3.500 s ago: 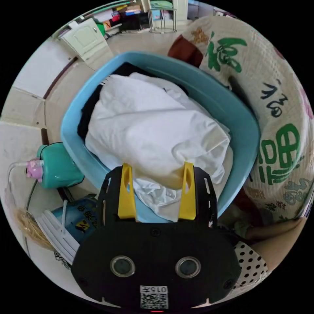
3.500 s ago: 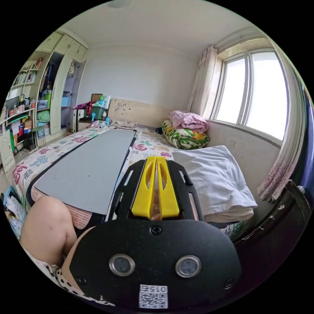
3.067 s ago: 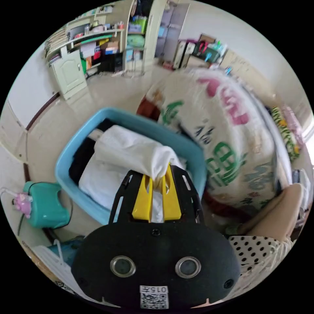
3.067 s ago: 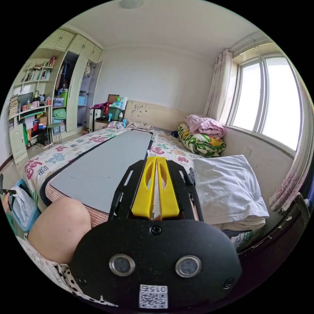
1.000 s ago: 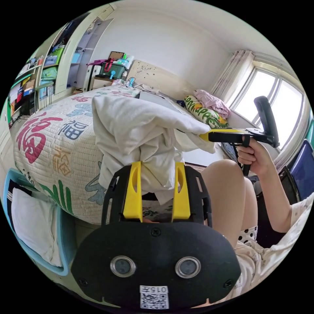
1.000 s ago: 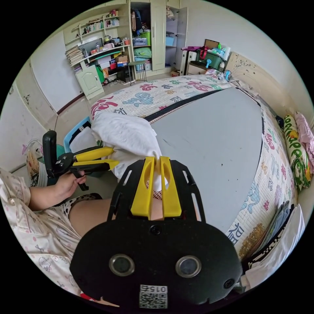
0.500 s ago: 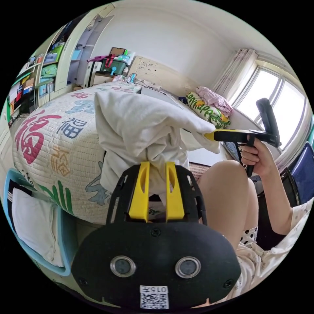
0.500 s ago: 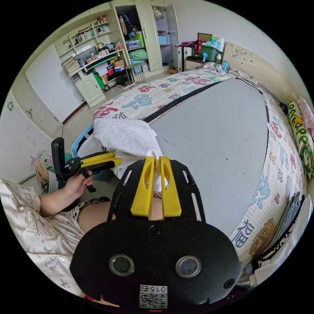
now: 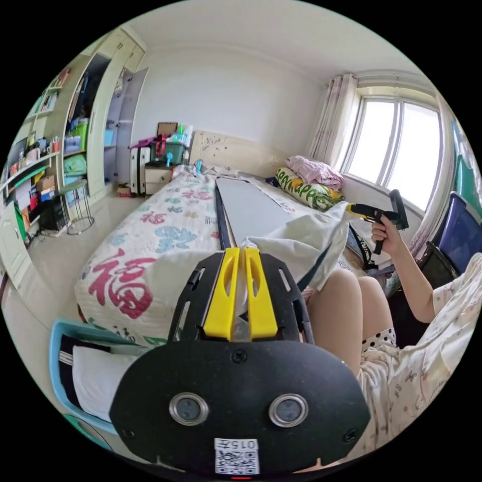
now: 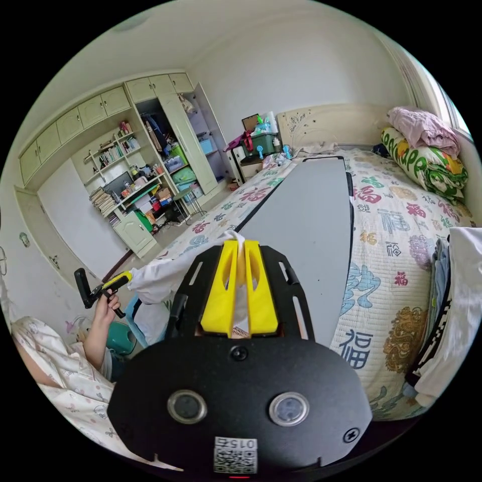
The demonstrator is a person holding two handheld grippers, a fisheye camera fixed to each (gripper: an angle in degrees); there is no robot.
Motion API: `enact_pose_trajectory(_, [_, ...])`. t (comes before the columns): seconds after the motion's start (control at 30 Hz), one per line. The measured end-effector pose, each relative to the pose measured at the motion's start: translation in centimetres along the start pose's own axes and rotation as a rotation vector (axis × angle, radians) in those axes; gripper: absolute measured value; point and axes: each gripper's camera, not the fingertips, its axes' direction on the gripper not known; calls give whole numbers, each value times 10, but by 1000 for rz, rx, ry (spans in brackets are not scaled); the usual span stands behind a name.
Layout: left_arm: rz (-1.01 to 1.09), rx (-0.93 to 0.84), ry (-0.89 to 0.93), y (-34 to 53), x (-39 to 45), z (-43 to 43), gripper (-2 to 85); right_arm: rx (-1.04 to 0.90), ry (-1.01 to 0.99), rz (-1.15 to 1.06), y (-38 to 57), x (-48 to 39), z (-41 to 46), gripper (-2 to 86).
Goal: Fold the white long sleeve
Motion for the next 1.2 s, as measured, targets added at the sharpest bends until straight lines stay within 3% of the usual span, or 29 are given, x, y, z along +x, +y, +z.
enact_pose_trajectory(0.27, [143,208,-63,-86,3,-76,-1,91,79,-114,-60,-58,-47,16])
enact_pose_trajectory(0.63, [259,389,39,-148,-8,-111,-1,242,39,-215,-135,-60,-156,26])
enact_pose_trajectory(0.8, [217,244,64,-202,-52,-3,-1,78,136,-95,-207,9,-79,28])
enact_pose_trajectory(0.9, [144,88,-33,-205,-80,131,-2,-86,264,-33,-234,53,13,27])
enact_pose_trajectory(1.03, [-7,2,39,-171,-97,215,-2,-159,66,33,-228,76,57,18])
enact_pose_trajectory(1.2, [-30,9,274,-77,-32,254,-2,-206,-162,2,-184,60,65,15])
